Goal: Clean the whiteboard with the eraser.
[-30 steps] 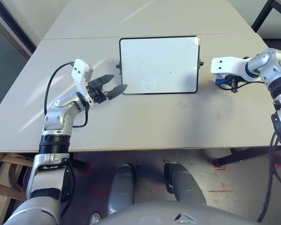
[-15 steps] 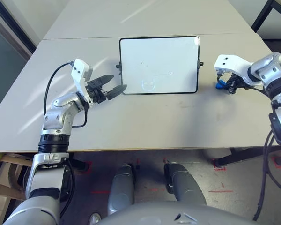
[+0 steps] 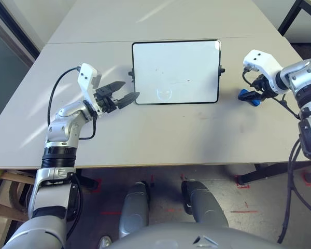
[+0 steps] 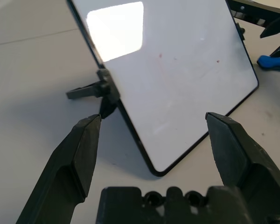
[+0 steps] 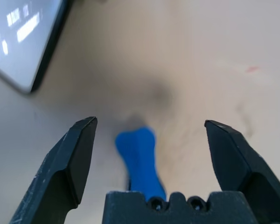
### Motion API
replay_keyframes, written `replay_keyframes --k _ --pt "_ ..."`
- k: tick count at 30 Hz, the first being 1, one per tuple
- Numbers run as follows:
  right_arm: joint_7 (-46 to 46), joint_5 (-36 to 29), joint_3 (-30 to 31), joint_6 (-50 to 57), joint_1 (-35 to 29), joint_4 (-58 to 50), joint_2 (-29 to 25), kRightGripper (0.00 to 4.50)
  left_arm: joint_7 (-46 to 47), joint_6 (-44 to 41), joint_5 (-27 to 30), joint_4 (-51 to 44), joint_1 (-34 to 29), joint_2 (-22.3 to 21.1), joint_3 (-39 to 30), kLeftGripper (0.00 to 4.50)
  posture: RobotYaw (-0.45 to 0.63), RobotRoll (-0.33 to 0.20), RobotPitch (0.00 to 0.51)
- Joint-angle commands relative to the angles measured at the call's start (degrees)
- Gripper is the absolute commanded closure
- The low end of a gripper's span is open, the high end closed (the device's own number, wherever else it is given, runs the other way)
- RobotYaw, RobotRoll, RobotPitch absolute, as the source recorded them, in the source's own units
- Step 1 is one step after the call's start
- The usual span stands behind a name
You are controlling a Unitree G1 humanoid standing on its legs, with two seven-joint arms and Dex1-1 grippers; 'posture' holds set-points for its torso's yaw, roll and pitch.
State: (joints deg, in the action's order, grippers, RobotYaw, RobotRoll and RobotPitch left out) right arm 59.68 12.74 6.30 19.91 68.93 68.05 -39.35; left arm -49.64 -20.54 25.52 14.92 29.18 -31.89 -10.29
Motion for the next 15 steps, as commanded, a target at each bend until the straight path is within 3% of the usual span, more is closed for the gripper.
replay_keyframes --k 1,7,15 --pt "-5.1 -7.1 -8.0 -1.9 -2.3 -2.7 -2.0 0.03 4.1 -0.9 1.2 -1.9 -0.8 -0.9 -4.6 0.0 -0.11 0.0 0.142" --pt "-13.1 -17.0 -19.5 -7.4 -9.1 -9.1 -1.1 0.03 12.7 0.2 -0.9 -1.0 -1.8 -1.0 -9.0 0.0 -0.09 0.0 0.156" --pt "-23.2 -24.6 -27.8 -14.9 -17.9 -12.9 2.8 0.03 22.9 4.7 -4.5 8.0 0.4 -2.1 -12.7 0.0 -0.09 0.0 0.172"
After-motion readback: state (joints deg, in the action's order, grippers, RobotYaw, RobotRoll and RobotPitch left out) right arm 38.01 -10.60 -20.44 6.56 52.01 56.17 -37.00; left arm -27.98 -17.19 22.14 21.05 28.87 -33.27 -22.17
